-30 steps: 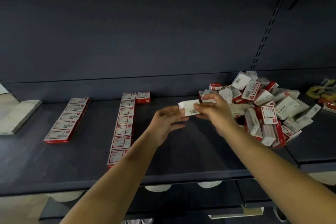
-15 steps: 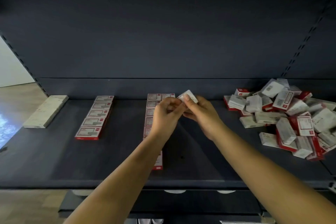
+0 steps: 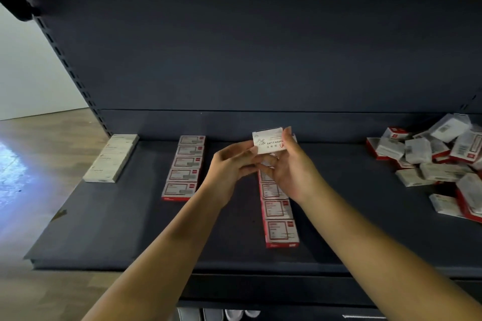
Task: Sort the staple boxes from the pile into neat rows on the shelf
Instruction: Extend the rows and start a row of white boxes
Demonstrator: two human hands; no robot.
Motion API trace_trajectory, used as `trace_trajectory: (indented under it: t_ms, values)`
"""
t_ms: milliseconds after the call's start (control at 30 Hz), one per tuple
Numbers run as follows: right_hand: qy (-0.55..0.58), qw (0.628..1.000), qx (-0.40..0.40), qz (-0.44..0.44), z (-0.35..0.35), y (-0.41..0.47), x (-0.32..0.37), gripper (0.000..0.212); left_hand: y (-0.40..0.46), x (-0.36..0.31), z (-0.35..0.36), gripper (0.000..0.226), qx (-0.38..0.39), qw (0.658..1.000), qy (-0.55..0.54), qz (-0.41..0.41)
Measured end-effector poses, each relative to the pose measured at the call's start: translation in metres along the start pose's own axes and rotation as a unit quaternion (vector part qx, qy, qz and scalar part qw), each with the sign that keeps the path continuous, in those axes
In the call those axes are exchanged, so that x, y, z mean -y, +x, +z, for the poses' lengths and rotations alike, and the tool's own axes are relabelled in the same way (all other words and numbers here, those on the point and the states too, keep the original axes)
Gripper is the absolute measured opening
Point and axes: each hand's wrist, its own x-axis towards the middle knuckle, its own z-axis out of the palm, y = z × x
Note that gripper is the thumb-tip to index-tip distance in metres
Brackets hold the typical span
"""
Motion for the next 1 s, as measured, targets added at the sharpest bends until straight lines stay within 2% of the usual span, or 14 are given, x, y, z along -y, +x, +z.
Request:
trace_trajectory:
  t_ms: [133,233,367,500,567,633,800,933,1000]
  values:
    - [0.005,1.0,0.019,0.006,0.02,0.009,-0.015,0.06,-0.001,-0.006,-0.025,0.023,-0.014,1.0,-0.016,0.006]
    - [-0.038,0.999,0.019,0.018,0.028,0.016,-0.027,0.059,-0.001,-0.013,-0.042,0.021,-0.035,0.999,-0.014,0.003]
    - [-0.09,0.996,-0.002,0.029,0.042,0.025,-0.034,0.04,0.005,-0.03,-0.07,0.014,-0.061,0.998,0.011,0.015]
    - [-0.204,0.977,0.058,0.016,0.063,0.032,-0.045,0.031,0.009,-0.043,-0.096,0.012,-0.038,0.996,0.072,0.033]
    - [-0.226,0.972,0.067,0.023,0.074,0.036,-0.053,0.027,0.008,-0.046,-0.106,0.019,-0.031,0.996,0.081,0.034]
    - [-0.186,0.98,0.054,0.036,0.084,0.04,-0.058,0.025,0.008,-0.047,-0.116,0.029,-0.04,0.996,0.072,0.03]
    - [-0.052,0.996,0.033,0.06,0.097,0.048,-0.071,0.025,0.004,-0.044,-0.14,0.02,-0.01,0.997,0.082,0.007]
    - [-0.027,0.998,0.005,0.061,0.103,0.048,-0.084,0.025,0.003,-0.04,-0.153,0.019,-0.01,0.997,0.082,0.001]
    - [-0.058,0.997,-0.007,0.046,0.104,0.046,-0.087,0.027,0.002,-0.038,-0.155,0.02,-0.008,0.997,0.081,0.004]
